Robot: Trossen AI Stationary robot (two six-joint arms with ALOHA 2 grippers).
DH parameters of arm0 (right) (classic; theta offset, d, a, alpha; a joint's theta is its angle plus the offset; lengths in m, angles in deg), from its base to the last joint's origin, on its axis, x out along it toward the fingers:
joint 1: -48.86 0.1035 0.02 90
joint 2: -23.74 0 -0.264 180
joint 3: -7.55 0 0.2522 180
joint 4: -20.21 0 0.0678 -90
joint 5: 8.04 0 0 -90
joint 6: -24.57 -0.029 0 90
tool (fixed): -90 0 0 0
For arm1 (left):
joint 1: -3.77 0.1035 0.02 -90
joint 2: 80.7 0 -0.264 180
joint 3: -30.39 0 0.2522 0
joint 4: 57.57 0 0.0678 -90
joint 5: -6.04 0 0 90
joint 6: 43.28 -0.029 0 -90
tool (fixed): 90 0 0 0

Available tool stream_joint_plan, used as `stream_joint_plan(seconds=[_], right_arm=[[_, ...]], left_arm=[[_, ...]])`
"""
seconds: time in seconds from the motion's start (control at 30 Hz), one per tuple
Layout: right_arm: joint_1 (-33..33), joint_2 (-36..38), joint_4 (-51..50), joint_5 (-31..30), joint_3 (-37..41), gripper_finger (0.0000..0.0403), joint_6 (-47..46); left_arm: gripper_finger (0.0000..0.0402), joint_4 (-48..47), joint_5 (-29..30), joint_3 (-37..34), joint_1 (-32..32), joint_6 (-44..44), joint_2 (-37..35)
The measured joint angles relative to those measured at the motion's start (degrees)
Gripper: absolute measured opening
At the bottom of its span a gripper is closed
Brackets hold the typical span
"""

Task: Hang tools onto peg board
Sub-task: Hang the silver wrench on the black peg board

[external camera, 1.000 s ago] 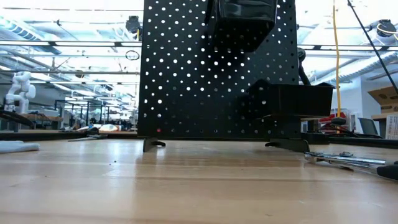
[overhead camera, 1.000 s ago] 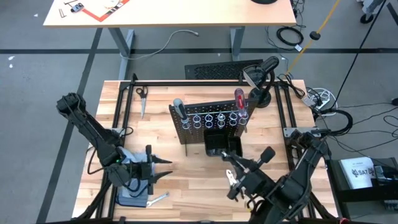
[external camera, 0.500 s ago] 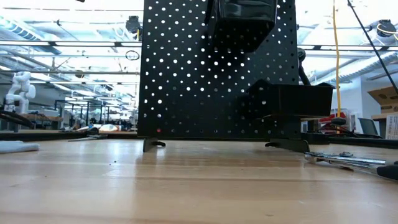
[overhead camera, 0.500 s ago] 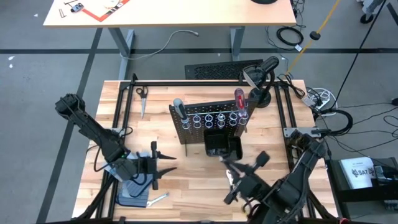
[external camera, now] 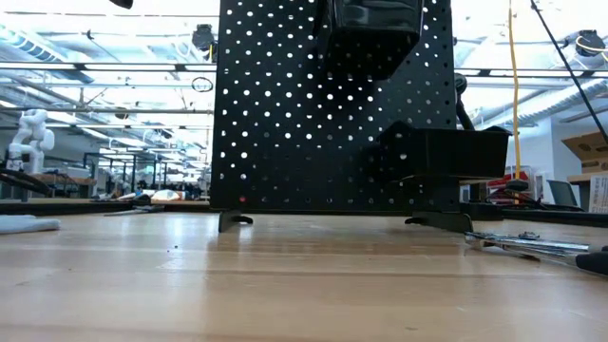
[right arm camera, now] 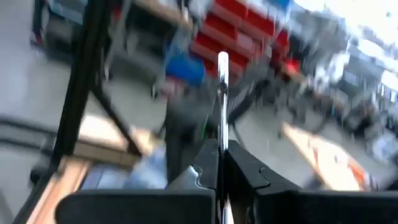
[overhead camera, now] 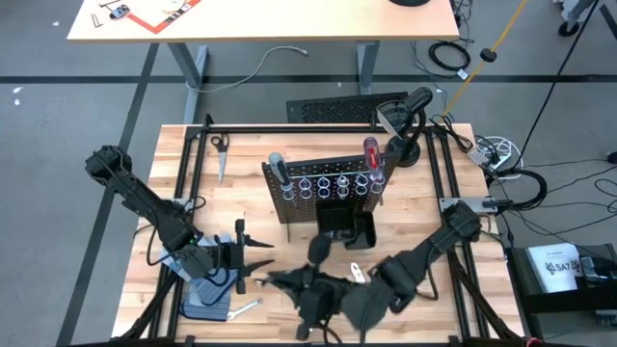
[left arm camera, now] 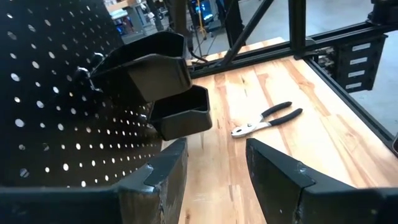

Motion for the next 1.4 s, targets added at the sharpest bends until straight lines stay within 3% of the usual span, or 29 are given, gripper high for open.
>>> stream_joint_plan(seconds=[0.17, 0.57, 0.7, 0.8, 0.97, 1.1, 1.27, 1.4], right_arm=[[-1.5, 1.6, 13.0, 0.6, 0.0, 0.0003, 14.9], [-1.8, 7.0, 16.5, -4.1, 0.0, 0.0003, 18.7], [-2.4, 7.2, 17.7, 1.3, 1.3, 0.0003, 15.7], [-3.0, 7.1, 22.5, 7.9, 6.3, 0.0003, 13.7], [-3.8, 8.7, 29.6, 11.4, 16.0, 0.0003, 13.7], [-5.2, 15.7, 30.8, 25.5, 25.1, 0.0003, 4.9], [-4.4, 24.3, 34.6, 23.7, 40.6, 0.0003, 3.1], [-0.9, 34.9, 46.5, 14.3, 53.6, 0.0003, 7.6]], left_arm=[[0.0173, -0.2, -0.1, 0.0, 0.0, 1.4, 0.0], [0.0173, -3.1, -1.6, 0.0, -1.3, 2.9, 0.0], [0.0173, -2.8, -1.6, 0.0, -1.7, 3.0, 0.0], [0.0173, -2.7, -1.6, 0.0, -1.8, 3.0, 0.0], [0.0173, -2.7, -1.6, 0.0, -1.8, 3.0, 0.0], [0.0173, -2.7, -1.5, 0.0, -1.8, 2.9, 0.0], [0.0173, -2.7, -1.5, 0.0, -1.8, 2.9, 0.0], [0.0173, -2.7, -1.5, 0.0, -1.8, 2.9, 0.0]])
